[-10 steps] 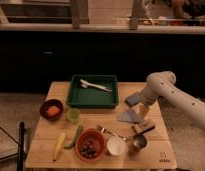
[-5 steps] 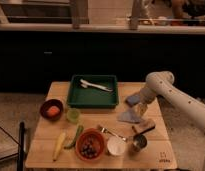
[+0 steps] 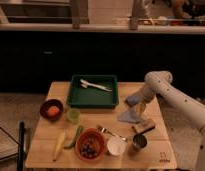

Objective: Wipe tray with sponge

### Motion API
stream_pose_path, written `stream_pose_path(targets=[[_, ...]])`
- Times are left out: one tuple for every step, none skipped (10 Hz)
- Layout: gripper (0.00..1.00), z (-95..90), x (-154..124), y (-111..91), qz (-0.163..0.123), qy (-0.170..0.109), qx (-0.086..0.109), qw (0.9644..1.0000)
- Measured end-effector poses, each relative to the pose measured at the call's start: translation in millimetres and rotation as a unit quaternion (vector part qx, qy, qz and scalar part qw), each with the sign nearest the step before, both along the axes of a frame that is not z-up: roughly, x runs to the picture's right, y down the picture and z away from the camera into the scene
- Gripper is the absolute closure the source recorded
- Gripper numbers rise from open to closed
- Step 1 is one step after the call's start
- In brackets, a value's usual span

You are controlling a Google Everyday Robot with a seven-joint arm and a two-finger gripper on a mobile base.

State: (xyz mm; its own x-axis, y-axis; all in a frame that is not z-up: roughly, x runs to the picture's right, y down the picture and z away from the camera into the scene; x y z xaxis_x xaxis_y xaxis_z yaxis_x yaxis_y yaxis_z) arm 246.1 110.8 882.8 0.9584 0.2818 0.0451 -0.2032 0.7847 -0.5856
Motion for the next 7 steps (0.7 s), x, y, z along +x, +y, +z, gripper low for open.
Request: stream_pose_path(targets=[[0.20, 1.4, -1, 0, -0.001, 0.000, 0.000, 1.0000], [0.20, 0.9, 2, -3, -0.005, -0.002, 0.013, 0.9999], [0.20, 1.2, 6, -5, -0.010, -0.006, 0.023, 0.9997], [0.20, 3.6, 6, -7, -0.018, -0.015, 0.034, 0.9991], [0.20, 6.5, 6, -9, -0.027, -0.023, 0.043, 0.9985], [0.20, 9.7, 7, -11, -0.038, -0.032, 0.052, 0.9974], [0.20, 12.4, 9, -14, -0.047, -0.041, 0.059, 0.9963]])
